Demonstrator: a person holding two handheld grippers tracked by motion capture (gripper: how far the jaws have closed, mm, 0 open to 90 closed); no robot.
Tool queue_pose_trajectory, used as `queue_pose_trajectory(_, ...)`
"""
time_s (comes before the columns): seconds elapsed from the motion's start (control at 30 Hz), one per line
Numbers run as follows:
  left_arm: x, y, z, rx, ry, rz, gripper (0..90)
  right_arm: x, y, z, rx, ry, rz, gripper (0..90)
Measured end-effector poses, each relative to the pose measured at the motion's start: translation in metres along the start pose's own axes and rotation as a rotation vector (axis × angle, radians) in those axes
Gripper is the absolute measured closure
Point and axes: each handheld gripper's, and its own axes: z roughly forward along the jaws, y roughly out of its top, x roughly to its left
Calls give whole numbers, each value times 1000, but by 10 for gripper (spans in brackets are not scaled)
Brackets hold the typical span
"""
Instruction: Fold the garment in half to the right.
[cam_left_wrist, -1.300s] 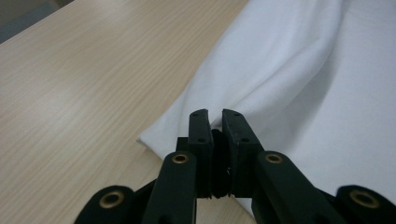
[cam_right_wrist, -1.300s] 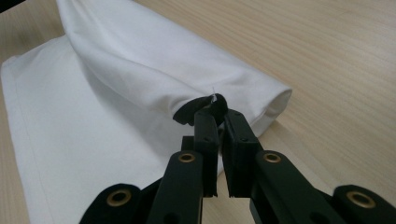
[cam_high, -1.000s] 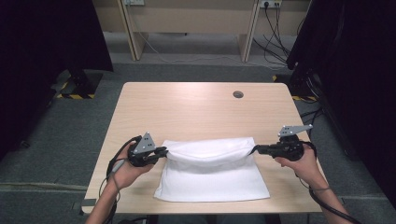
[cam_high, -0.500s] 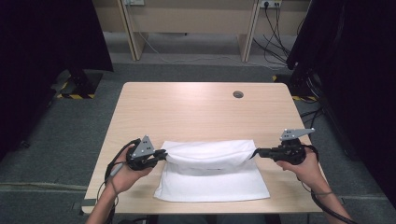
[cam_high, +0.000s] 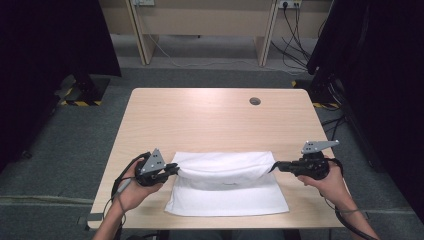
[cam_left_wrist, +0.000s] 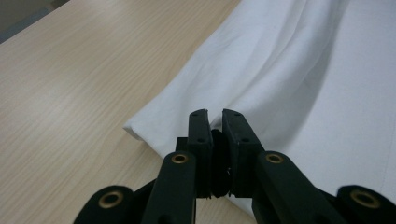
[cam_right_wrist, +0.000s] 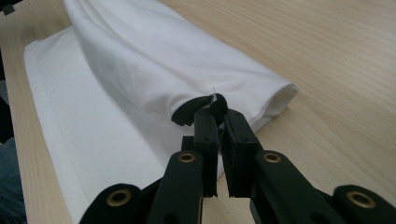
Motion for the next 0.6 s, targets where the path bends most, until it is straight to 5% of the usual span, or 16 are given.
queue_pose_trajectory(0.6, -9, -2, -7, -5, 1, 13, 813, 9, -11, -5, 3, 6, -8, 854)
